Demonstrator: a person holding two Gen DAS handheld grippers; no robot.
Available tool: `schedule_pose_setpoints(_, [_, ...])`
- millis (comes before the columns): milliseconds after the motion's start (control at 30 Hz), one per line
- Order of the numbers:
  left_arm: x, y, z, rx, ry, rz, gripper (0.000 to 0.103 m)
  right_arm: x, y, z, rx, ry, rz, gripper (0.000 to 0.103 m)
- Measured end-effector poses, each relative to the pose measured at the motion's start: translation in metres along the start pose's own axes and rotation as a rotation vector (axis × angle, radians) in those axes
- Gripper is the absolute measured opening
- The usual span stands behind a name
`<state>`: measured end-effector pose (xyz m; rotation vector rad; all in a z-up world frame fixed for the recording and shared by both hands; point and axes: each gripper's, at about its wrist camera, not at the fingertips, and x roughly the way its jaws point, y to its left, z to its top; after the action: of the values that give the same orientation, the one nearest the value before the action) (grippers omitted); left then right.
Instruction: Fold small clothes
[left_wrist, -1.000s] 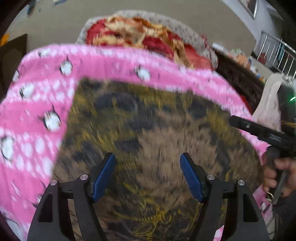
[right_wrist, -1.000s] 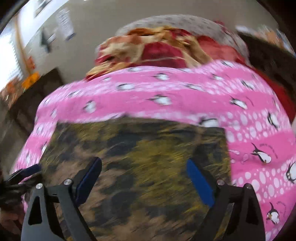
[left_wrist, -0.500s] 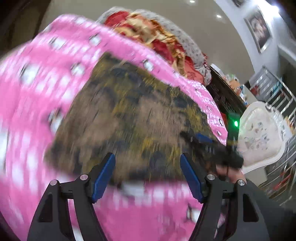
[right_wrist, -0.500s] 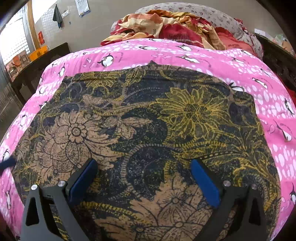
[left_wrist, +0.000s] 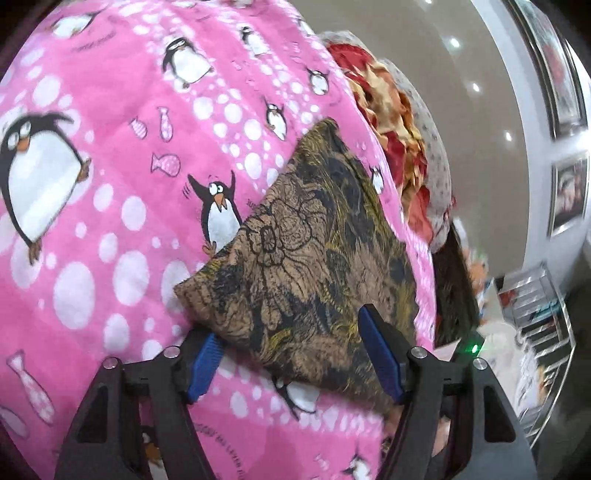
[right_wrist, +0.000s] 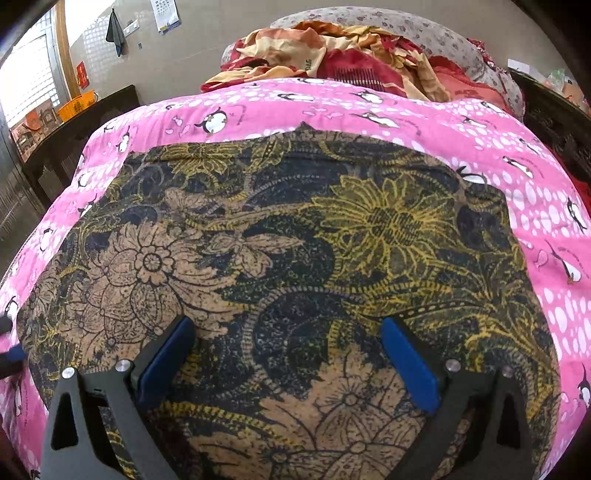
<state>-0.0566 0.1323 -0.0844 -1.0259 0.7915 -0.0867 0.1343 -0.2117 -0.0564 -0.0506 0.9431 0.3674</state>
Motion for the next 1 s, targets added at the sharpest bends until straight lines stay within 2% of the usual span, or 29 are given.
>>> schedule_pose_setpoints(33, [0.003, -0.006, -0.002, 0.025, 0.025, -0.010, 0.052, 0.000, 0.000, 0.000, 0.000, 0.000, 0.000, 0.103])
schedule_pose_setpoints(100, [0.014, -0.014, -0.011, 0.066, 0.107, -0.080, 0.052, 0.000, 0.000, 0.000, 0.000, 0.000, 0.000, 0.103])
schedule_pose_setpoints(133, [0.016, -0.017, -0.012, 0.090, 0.123, -0.083, 0.052, 0.000, 0.000, 0.000, 0.001, 0.000, 0.001, 0.103])
schedule_pose_setpoints(200, [0.016, -0.016, -0.002, 0.104, 0.108, -0.107, 0.052, 0.000, 0.000, 0.000, 0.000, 0.000, 0.000, 0.103])
schedule_pose_setpoints(233, [0.013, -0.009, 0.009, 0.080, 0.065, -0.098, 0.050, 0.000, 0.000, 0.000, 0.000, 0.000, 0.000, 0.103])
schedule_pose_setpoints(267, [0.012, -0.003, 0.017, 0.061, 0.039, -0.088, 0.047, 0.000, -0.001, 0.000, 0.000, 0.000, 0.001, 0.103])
schedule_pose_setpoints(333, [0.013, 0.006, 0.025, 0.000, 0.045, -0.089, 0.036, 0.000, 0.000, 0.000, 0.002, -0.001, 0.003, 0.103])
schedule_pose_setpoints(400, [0.012, 0.003, 0.023, 0.018, 0.042, -0.078, 0.031, -0.001, 0.000, -0.001, 0.002, -0.001, 0.004, 0.103])
schedule_pose_setpoints(467, [0.012, 0.006, 0.020, 0.026, 0.024, -0.024, 0.010, -0.001, 0.000, -0.001, 0.001, -0.001, 0.002, 0.103])
schedule_pose_setpoints(533, [0.015, 0.013, 0.020, -0.001, 0.013, 0.009, 0.000, -0.001, 0.001, -0.001, -0.004, 0.002, -0.006, 0.103])
schedule_pose_setpoints(600, [0.011, 0.009, 0.016, 0.044, -0.007, 0.066, 0.000, 0.000, 0.003, -0.001, -0.011, 0.007, -0.015, 0.103])
schedule_pose_setpoints(667, [0.011, -0.012, 0.012, 0.181, -0.036, 0.147, 0.000, 0.001, 0.006, 0.002, -0.016, 0.026, -0.031, 0.103])
schedule_pose_setpoints(700, [0.009, -0.034, 0.004, 0.340, -0.073, 0.214, 0.000, 0.001, 0.010, 0.006, -0.030, 0.053, -0.051, 0.101])
schedule_pose_setpoints(733, [0.006, -0.051, -0.006, 0.476, -0.118, 0.256, 0.000, 0.000, 0.016, 0.014, -0.055, 0.097, -0.064, 0.095])
schedule_pose_setpoints(800, [0.003, -0.080, -0.026, 0.699, -0.203, 0.299, 0.000, -0.010, 0.029, 0.037, -0.094, 0.097, -0.022, 0.091])
schedule_pose_setpoints(833, [0.002, -0.098, -0.039, 0.825, -0.256, 0.305, 0.000, -0.017, 0.036, 0.052, -0.113, 0.069, 0.012, 0.091])
schedule_pose_setpoints(867, [0.001, -0.107, -0.049, 0.906, -0.289, 0.299, 0.000, -0.021, 0.043, 0.067, -0.125, 0.053, 0.056, 0.091])
schedule_pose_setpoints(933, [0.006, -0.127, -0.065, 1.055, -0.335, 0.266, 0.000, -0.020, 0.056, 0.101, -0.114, 0.066, 0.197, 0.091])
schedule_pose_setpoints(1000, [0.010, -0.137, -0.073, 1.130, -0.347, 0.241, 0.000, -0.008, 0.067, 0.133, -0.080, 0.108, 0.352, 0.091])
